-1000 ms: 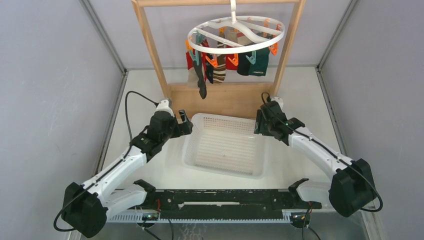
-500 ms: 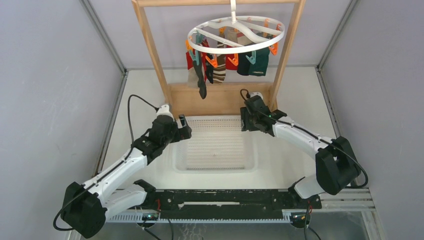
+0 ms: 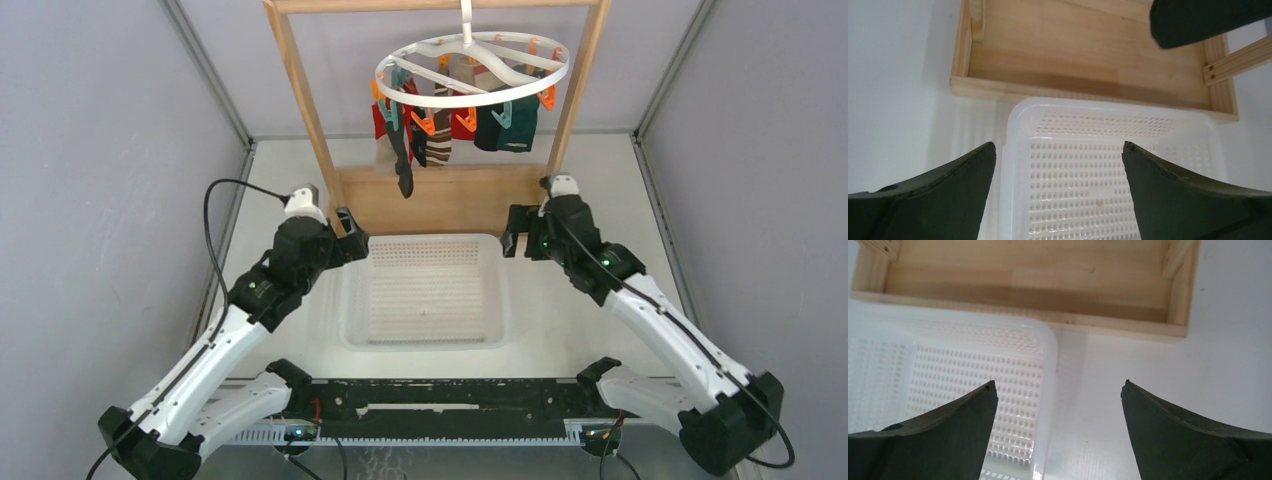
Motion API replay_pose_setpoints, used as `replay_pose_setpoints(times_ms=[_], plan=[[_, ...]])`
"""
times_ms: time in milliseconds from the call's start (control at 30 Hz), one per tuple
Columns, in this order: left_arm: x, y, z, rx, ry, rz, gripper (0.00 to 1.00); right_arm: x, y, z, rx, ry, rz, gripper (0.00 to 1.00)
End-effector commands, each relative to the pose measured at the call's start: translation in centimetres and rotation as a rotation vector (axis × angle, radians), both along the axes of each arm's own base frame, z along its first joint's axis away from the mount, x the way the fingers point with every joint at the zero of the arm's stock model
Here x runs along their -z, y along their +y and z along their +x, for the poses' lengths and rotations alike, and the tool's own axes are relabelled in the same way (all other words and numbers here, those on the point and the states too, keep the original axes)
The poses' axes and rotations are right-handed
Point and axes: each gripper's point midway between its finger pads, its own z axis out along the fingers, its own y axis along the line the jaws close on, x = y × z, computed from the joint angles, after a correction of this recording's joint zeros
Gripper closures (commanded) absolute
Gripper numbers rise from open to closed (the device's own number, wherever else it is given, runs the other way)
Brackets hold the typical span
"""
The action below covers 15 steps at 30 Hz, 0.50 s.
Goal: Remove the socks clipped to the hanger
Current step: Move the bin to the center of the board, then adjust the hanger on the clothesline.
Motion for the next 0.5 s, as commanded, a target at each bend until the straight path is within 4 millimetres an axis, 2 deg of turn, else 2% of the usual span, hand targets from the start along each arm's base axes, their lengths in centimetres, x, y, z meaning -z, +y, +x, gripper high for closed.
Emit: replay_pose_setpoints(times_ms=[0, 133, 233, 333, 467], plan=[[-5.1, 0.0, 0.8, 0.004, -0.083, 0.008, 0.00, -5.3, -1.0, -0.4, 0.002, -0.114, 0.033, 0.00], [-10.0, -1.1, 1.5, 0.060, -0.164, -0.017, 0.00, -10.1, -2.3, -0.6, 0.059, -0.225, 0.069, 0.00], [-12.9, -1.7, 1.7, 0.088, -0.220, -0.037, 0.00, -12.7, -3.1, -1.0, 0.087, -0.262, 0.149, 0.00], [-15.2, -1.7, 1.7, 0.096, -0.249, -0.044, 0.00, -14.1, -3.3, -1.7, 0.089, -0.244, 0.253, 0.00], [-16.5, -1.0, 1.4, 0.083, -0.265, -0.020, 0.00, -16.0, -2.3, -3.0, 0.010, -0.260, 0.321, 0.00]])
